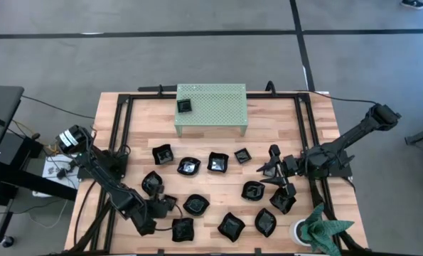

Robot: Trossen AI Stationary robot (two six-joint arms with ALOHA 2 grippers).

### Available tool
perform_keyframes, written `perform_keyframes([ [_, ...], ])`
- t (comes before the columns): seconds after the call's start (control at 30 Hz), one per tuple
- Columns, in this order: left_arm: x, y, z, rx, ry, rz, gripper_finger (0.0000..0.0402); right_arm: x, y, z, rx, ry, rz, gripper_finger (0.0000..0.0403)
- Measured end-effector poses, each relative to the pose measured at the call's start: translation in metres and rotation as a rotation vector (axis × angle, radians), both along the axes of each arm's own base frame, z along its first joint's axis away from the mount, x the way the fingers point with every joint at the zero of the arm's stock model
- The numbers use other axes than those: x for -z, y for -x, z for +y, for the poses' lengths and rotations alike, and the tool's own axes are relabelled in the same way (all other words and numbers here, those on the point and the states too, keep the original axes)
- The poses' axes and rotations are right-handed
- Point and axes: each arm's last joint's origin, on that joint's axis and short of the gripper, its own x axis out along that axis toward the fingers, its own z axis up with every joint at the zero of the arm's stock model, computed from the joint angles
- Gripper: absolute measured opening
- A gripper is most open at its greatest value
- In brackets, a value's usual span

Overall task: Pick & Place Mini shaped plates
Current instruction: Stack the black square plate on top of the black square plate on the shelf

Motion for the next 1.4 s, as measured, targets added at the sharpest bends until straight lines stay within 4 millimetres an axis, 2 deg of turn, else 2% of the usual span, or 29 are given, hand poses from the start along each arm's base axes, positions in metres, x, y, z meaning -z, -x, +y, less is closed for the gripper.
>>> perform_keyframes([
  [0.2, -0.035, -0.027, -0.011, 0.036, -0.031, -0.122, 0.0007, 0.000, 0.000, 0.000, 0.000, 0.001, 0.000, 0.0171],
  [0.3, -0.053, -0.042, -0.006, 0.046, -0.144, -0.162, 0.0008, 0.000, 0.000, 0.000, 0.000, 0.000, 0.000, 0.0171],
  [0.4, -0.068, -0.059, 0.008, 0.028, -0.291, -0.188, 0.0009, 0.000, 0.000, 0.000, 0.000, 0.001, 0.000, 0.0171],
  [0.57, -0.093, -0.095, 0.055, -0.073, -0.493, -0.216, 0.0009, 0.000, 0.000, 0.000, 0.002, 0.010, -0.004, 0.0171],
  [0.7, -0.119, -0.114, 0.116, -0.215, -0.548, -0.209, 0.0009, 0.000, 0.000, 0.000, 0.004, 0.009, -0.004, 0.0171],
  [0.87, -0.154, -0.104, 0.202, -0.422, -0.496, -0.214, 0.0009, 0.001, 0.000, 0.000, 0.004, 0.016, 0.008, 0.0171],
  [1.0, -0.168, -0.090, 0.253, -0.493, -0.400, -0.212, 0.0007, 0.002, 0.000, 0.000, 0.005, 0.019, 0.013, 0.0171],
  [1.13, -0.168, -0.084, 0.281, -0.483, -0.377, -0.179, 0.0008, 0.002, 0.000, 0.000, 0.004, 0.020, 0.014, 0.0171],
  [1.23, -0.163, -0.087, 0.291, -0.434, -0.408, -0.141, 0.0007, 0.002, 0.000, 0.000, 0.004, 0.021, 0.017, 0.0171],
  [1.4, -0.154, -0.090, 0.303, -0.457, -0.414, -0.105, 0.0008, 0.004, 0.000, 0.000, 0.004, 0.030, 0.034, 0.0171],
])
